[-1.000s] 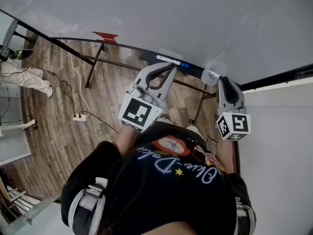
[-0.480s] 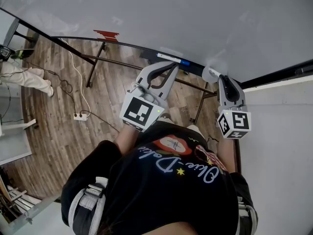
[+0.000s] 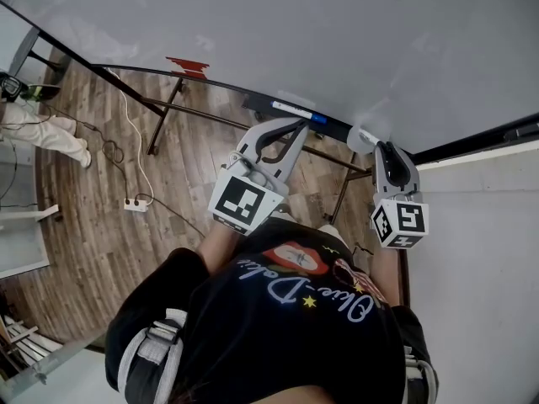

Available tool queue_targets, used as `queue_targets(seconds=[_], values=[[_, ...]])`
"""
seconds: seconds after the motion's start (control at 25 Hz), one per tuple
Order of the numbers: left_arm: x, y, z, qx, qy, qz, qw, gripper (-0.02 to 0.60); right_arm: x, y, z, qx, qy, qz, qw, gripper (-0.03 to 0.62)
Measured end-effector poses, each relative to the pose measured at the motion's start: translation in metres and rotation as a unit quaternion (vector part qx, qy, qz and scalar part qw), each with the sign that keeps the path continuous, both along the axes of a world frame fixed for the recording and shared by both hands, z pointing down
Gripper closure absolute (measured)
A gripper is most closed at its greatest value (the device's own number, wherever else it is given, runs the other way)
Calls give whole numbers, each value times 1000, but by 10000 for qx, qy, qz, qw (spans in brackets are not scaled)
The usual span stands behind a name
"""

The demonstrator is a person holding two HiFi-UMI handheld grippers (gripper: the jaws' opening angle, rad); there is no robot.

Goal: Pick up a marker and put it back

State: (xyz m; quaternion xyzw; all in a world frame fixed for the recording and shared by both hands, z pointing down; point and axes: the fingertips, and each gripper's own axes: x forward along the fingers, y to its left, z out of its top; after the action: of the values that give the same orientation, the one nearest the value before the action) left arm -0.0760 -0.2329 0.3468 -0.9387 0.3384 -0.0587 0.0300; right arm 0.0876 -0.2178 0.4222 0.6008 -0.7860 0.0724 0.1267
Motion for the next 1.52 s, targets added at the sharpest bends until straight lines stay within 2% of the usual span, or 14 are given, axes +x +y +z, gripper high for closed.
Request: queue_targets(seconds=[0.36,0.64,1.0,1.52], values=[[-1,1,0,-18,2,7,10000,578,0,4,-7,45,-11,27,10000,517],[-1,-1,0,1,5,14,10000,578,0,5,-39,487,-10,67,9988,519],[-3,-2,1,9,-1,37,10000,577,-9,7,-68,842,-34,-6,9964,573],[0,-4,2,-6,11,95,10000,578,-8,8,-75,865,-45,-29,9962,592]])
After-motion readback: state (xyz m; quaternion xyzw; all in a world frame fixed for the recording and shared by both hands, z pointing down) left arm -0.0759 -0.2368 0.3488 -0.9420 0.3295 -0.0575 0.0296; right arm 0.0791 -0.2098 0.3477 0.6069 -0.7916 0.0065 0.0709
